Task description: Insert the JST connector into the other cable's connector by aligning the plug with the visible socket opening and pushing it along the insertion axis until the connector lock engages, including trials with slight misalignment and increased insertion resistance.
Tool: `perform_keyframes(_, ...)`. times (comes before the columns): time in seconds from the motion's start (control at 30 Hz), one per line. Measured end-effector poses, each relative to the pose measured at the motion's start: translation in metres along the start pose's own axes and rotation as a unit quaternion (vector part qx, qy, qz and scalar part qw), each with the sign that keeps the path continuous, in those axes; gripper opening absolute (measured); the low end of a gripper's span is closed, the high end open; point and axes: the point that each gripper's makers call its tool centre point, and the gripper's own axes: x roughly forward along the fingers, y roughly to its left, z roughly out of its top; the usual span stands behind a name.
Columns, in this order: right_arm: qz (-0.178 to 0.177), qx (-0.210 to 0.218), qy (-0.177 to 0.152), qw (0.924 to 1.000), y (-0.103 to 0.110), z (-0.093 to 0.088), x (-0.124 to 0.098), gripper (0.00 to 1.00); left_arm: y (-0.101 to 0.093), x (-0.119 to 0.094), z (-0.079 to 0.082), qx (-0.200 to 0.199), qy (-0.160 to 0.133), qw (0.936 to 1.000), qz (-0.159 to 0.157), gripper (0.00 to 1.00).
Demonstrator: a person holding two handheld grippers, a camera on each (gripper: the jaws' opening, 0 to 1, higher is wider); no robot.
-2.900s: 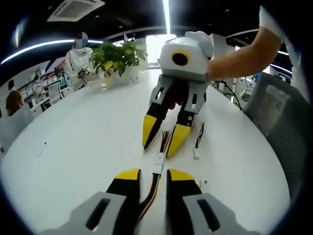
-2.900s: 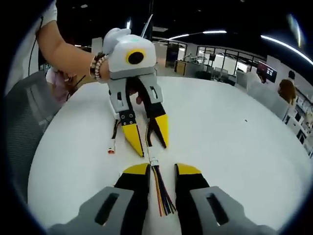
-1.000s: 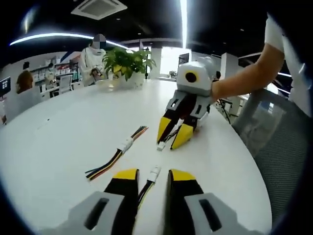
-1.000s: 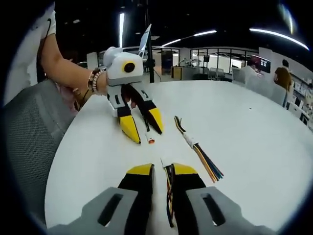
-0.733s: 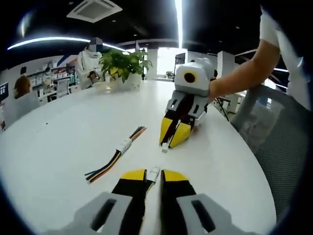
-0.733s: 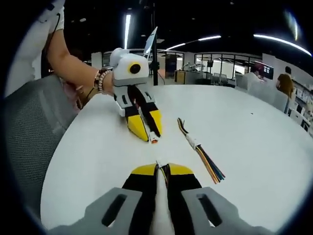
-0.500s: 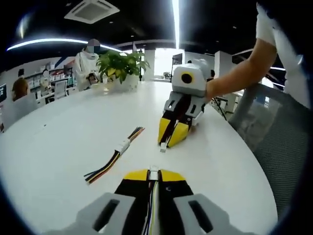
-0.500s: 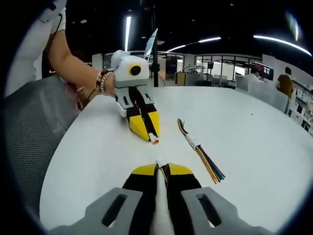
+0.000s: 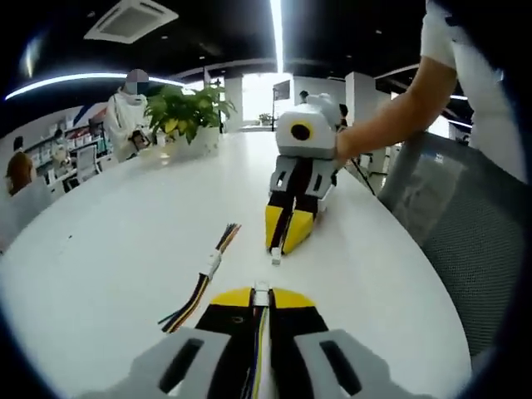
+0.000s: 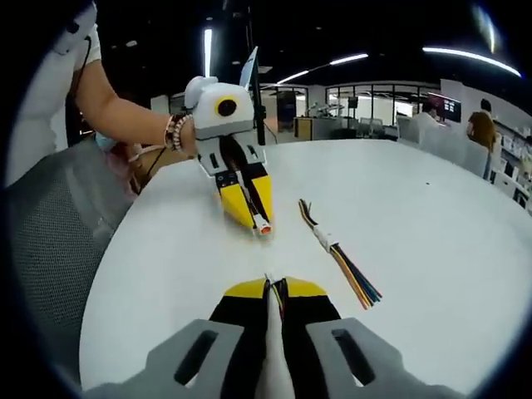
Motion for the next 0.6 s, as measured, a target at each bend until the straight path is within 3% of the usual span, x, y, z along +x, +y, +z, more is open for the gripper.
perform_keyframes(0.2,-0.038,-0.018,-0.012,0.999,-0.011,0.025,-0.005,0.02,0.002,-0.007,0.012,0.044,0.018,0.9989,-0.005,0.0)
perform_keyframes(0.33,-0.044,-0.032,-0.022,0.9983,-0.008,0.039,-0.004,0.02,0.002,-0.007,0.018,0.062,0.025,0.9977,-0.005,0.0)
perform_keyframes(0.6,-0.051,-0.043,-0.018,0.9976,-0.008,0.042,-0.001,0.02,-0.002,-0.003,0.028,0.08,0.023,0.9964,-0.011,0.0)
